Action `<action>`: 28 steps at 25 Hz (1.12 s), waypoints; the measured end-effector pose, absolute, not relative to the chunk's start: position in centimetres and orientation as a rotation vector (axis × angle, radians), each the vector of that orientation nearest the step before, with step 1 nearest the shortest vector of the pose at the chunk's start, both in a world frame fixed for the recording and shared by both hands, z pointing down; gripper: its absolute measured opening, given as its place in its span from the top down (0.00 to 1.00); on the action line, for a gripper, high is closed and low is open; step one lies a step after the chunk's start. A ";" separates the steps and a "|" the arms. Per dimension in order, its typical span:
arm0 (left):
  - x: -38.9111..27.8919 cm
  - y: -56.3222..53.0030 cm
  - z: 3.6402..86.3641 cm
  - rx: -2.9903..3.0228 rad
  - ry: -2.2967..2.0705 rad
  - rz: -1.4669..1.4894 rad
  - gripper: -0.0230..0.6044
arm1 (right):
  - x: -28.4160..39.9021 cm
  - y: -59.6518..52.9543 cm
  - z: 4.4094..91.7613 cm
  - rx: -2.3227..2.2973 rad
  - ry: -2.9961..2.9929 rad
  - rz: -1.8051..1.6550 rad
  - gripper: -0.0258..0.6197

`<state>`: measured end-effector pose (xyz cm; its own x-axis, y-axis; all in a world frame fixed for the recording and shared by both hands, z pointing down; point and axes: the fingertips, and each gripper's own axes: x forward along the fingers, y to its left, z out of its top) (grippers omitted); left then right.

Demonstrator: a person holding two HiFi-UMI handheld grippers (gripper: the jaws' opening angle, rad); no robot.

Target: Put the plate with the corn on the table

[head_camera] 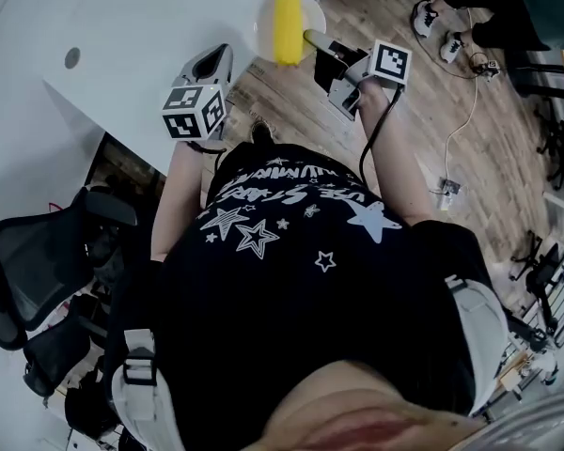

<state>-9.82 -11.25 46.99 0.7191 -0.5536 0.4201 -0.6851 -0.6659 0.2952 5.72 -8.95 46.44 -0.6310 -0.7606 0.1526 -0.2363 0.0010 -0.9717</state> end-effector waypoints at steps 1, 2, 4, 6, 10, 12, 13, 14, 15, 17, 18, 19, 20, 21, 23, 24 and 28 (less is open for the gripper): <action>-9.9 -11.0 46.9 2.487 -0.951 0.411 0.96 | 5.7 -8.9 46.4 -1.024 1.865 -1.670 0.91; -10.0 -10.9 46.8 2.486 -0.952 0.411 0.96 | 5.6 -8.8 46.3 -1.023 1.864 -1.672 0.91; -10.2 -10.8 46.6 2.486 -0.955 0.409 0.96 | 5.6 -8.8 46.2 -1.026 1.860 -1.667 0.91; -10.2 -10.9 46.6 2.492 -0.951 0.402 0.96 | 5.7 -9.0 46.1 -1.032 1.856 -1.652 0.91; -10.2 -10.9 46.0 2.515 -0.934 0.387 0.96 | 5.6 -8.9 45.3 -1.033 1.855 -1.628 0.91; -10.4 -10.9 45.7 2.517 -0.932 0.381 0.96 | 5.3 -8.9 44.8 -1.030 1.866 -1.619 0.91; -10.5 -10.9 45.7 2.517 -0.932 0.379 0.96 | 5.3 -8.9 44.7 -1.030 1.873 -1.617 0.91; -10.6 -10.8 45.7 2.516 -0.933 0.378 0.96 | 5.2 -8.8 44.7 -1.030 1.879 -1.616 0.91; -10.7 -10.7 45.7 2.516 -0.935 0.377 0.96 | 5.2 -8.8 44.7 -1.029 1.885 -1.615 0.91; -11.1 -10.4 45.9 2.516 -0.949 0.371 0.96 | 5.2 -8.8 44.9 -1.027 1.899 -1.614 0.91; -11.2 -10.3 45.9 2.514 -0.960 0.369 0.96 | 5.3 -8.9 44.9 -1.025 1.909 -1.614 0.91; -11.4 -10.2 46.0 2.512 -0.972 0.369 0.96 | 5.4 -9.2 44.9 -1.023 1.920 -1.613 0.91; -11.3 -10.3 46.1 2.507 -0.986 0.369 0.96 | 5.8 -9.6 44.9 -1.023 1.933 -1.613 0.91; -11.2 -10.5 46.1 2.500 -0.999 0.369 0.96 | 6.3 -10.1 44.9 -1.023 1.947 -1.612 0.91; -10.3 -11.2 46.2 2.484 -1.024 0.361 0.96 | 7.5 -11.3 45.0 -1.017 1.971 -1.607 0.91; -9.7 -11.7 46.2 2.479 -1.034 0.357 0.96 | 8.1 -11.9 45.1 -1.007 1.982 -1.605 0.91; -5.5 -14.9 46.1 2.449 -1.073 0.379 0.96 | 11.8 -15.7 45.7 -0.954 2.007 -1.649 0.91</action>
